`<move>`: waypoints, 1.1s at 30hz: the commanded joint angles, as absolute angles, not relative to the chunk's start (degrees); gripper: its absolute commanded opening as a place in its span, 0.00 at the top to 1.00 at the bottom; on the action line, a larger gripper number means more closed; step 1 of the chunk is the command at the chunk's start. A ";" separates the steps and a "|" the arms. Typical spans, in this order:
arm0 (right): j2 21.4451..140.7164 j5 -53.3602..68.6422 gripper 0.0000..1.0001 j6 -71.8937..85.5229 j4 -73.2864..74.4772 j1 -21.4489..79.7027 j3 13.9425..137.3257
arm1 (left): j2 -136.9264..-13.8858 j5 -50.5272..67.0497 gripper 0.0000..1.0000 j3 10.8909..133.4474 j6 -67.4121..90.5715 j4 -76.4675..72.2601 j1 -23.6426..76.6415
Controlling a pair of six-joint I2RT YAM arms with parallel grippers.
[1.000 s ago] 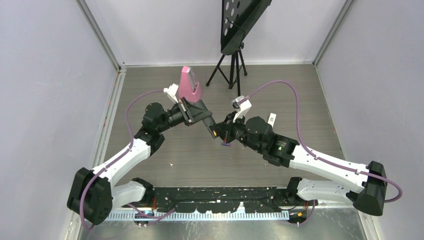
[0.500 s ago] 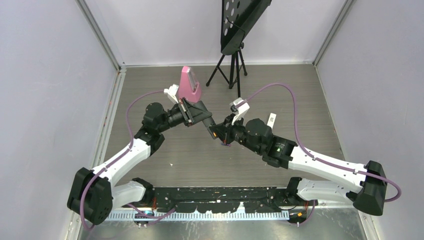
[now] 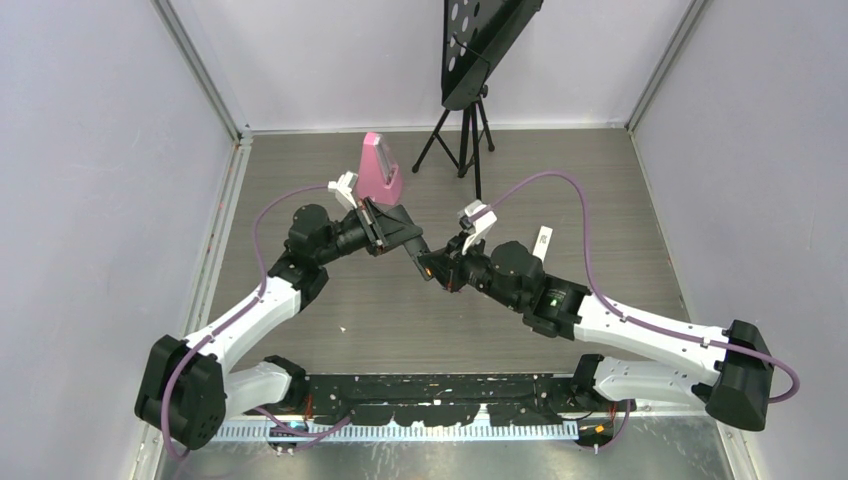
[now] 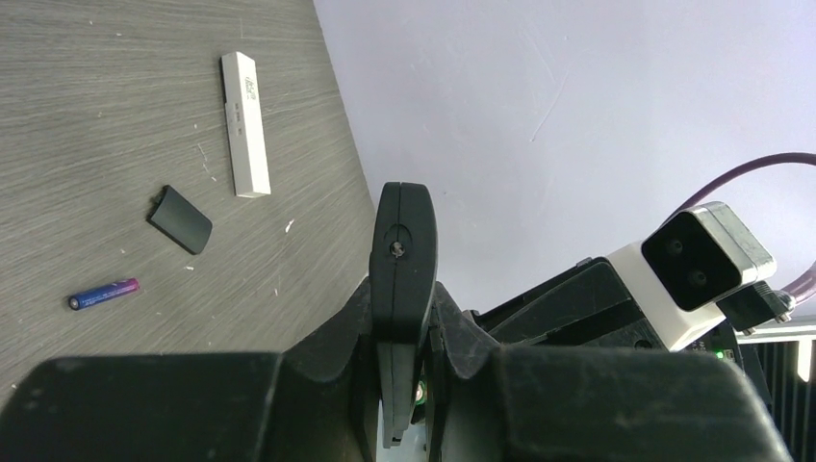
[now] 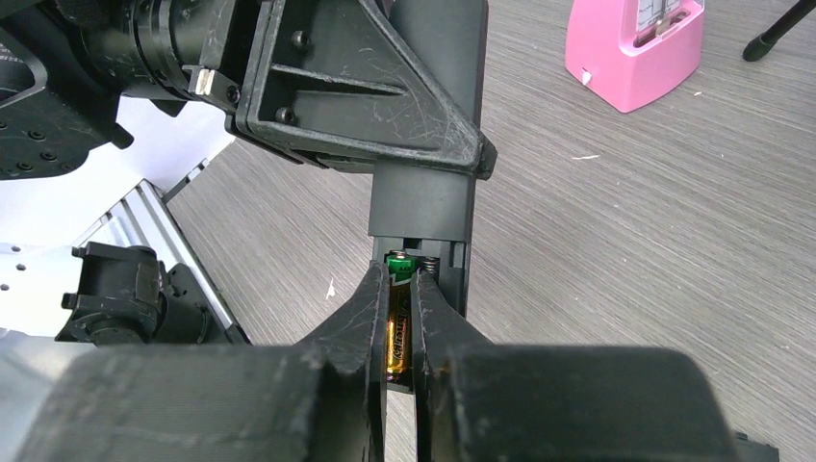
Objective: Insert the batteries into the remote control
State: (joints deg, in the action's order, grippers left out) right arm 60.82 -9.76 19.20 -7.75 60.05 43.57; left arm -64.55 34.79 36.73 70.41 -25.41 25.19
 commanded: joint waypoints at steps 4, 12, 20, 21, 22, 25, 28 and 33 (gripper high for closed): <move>60.64 -8.76 0.89 17.62 1.15 60.80 38.22 | -63.92 34.83 1.00 42.10 81.06 -34.86 23.44; 65.07 -5.68 0.89 13.42 3.55 61.00 39.29 | -66.03 34.63 1.00 41.17 87.80 -38.62 22.19; 67.26 -6.36 0.91 11.84 6.46 61.08 40.60 | -65.43 34.92 1.00 40.65 88.63 -37.91 20.95; 67.24 -6.09 0.91 12.06 5.84 61.08 40.28 | -65.26 34.75 1.00 40.53 89.07 -38.01 20.72; 67.09 -5.84 0.91 12.23 5.19 61.08 39.75 | -65.05 34.58 1.00 40.40 89.57 -38.12 20.55; 66.72 -4.83 0.87 13.03 2.74 61.13 38.08 | -64.47 33.55 1.00 39.49 91.70 -38.94 19.95; 66.71 -4.68 0.85 13.80 0.56 61.17 36.45 | -63.59 32.29 1.00 38.29 94.01 -39.48 19.29; 66.59 -4.75 0.85 14.71 -1.61 61.34 34.80 | -62.84 30.75 1.00 36.95 95.27 -40.05 18.49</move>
